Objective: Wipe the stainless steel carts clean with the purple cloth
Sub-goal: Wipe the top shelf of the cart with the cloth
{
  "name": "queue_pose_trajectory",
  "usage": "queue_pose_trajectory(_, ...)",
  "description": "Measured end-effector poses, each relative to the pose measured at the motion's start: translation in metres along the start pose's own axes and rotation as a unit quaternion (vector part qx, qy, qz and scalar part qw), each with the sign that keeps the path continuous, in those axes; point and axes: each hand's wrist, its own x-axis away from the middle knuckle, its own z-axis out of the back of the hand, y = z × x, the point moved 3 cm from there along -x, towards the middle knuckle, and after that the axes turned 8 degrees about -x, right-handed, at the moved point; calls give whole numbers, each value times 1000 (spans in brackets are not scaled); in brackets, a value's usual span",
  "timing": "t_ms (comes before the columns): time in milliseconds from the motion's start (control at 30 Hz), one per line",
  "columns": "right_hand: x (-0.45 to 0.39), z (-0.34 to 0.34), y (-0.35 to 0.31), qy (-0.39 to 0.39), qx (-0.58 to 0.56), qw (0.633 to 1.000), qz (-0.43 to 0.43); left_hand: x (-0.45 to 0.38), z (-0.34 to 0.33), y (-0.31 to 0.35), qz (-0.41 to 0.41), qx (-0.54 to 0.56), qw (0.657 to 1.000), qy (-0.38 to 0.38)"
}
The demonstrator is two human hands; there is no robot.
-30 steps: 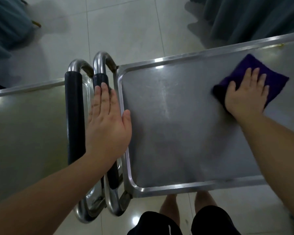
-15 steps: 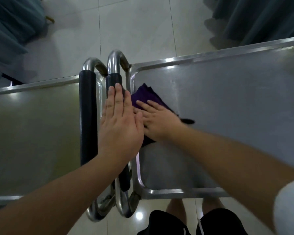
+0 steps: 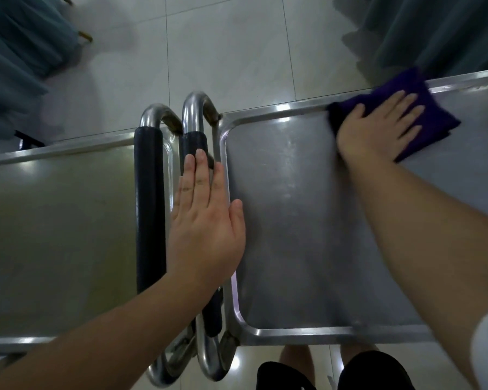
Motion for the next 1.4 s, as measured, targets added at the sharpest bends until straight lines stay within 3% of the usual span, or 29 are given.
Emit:
queue_pose_trajectory(67,41,-23,-36,-15,2,999,49,0,1,1,0,3,1000,-4)
queue_pose_trajectory(133,88,-49,-69,-52,23,985,164,1,2,2,3,1,1000,-4)
queue_pose_trajectory(267,163,-90,-108,-171,65,887,424,0,2,2,0,-10,1000,-3)
queue_pose_trajectory(467,106,-71,-91,-201,141,791,560,-1,5,4,3,-6,1000,-4)
queue_pose_trajectory(500,86,-62,-86,-197,143,790,563,-1,5,4,3,-1,1000,-2)
queue_pose_trajectory(567,45,-42,-68,-175,137,826,519,-1,5,4,2,1,1000,-2)
queue_pose_trajectory(700,-40,3,-10,-101,120,916,370,0,4,5,4,-4,1000,5)
queue_pose_trajectory(833,-90,36,34,-79,105,963,234,-1,2,4,13,-6,1000,8)
queue_pose_trajectory(1000,-45,37,63,-86,112,964,226,0,0,3,15,-12,1000,9)
queue_pose_trajectory(1400,158,44,224,-166,181,902,354,3,7,10,4,-17,1000,24)
